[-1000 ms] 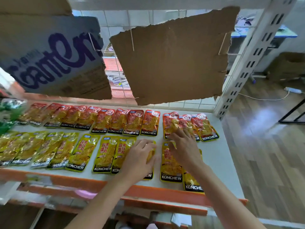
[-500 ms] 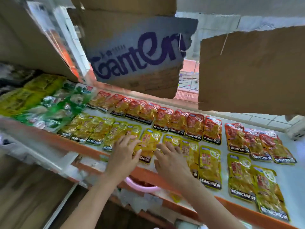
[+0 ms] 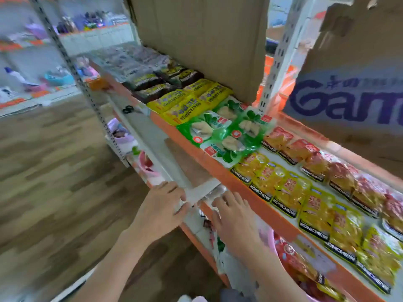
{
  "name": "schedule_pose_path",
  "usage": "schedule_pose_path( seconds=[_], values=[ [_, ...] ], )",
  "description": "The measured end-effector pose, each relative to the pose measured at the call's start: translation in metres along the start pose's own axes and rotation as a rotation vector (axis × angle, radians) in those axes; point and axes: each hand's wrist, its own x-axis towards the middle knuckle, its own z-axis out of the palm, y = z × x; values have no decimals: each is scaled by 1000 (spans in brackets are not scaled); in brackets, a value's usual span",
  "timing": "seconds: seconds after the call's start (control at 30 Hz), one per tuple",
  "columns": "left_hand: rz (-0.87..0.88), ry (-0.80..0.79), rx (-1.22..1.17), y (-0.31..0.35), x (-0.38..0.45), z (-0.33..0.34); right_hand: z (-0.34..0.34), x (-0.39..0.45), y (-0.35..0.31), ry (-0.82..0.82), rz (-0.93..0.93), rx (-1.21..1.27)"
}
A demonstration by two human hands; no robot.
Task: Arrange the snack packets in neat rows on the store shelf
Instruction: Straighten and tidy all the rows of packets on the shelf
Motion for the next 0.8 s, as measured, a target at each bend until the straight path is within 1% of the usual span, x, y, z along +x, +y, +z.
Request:
schedule_pose_path(
  seconds=[0.07, 0.17, 0.23, 0.37, 0.5, 0.67, 0.8],
  values=[
    [-92, -1, 29, -30, -5, -8, 13, 26, -20, -14, -83, 16],
    [-229, 1, -6, -64, -8, -12, 32, 68, -41, -22, -169, 8],
    [-279, 13, -19, -84, -3, -16, 44, 95, -56, 4, -227, 87],
    [-297, 30, 20, -137, 23, -30, 73, 153, -85, 14, -285, 201],
    [-255, -11, 46, -188, 72, -48, 91, 220, -98, 21, -261, 248],
    [-214, -8, 42, -244, 140, -57, 96, 300, -103, 43, -230, 325],
    [-170, -1, -30, -275, 182, -56, 107, 351, -110, 69, -196, 367]
  ],
)
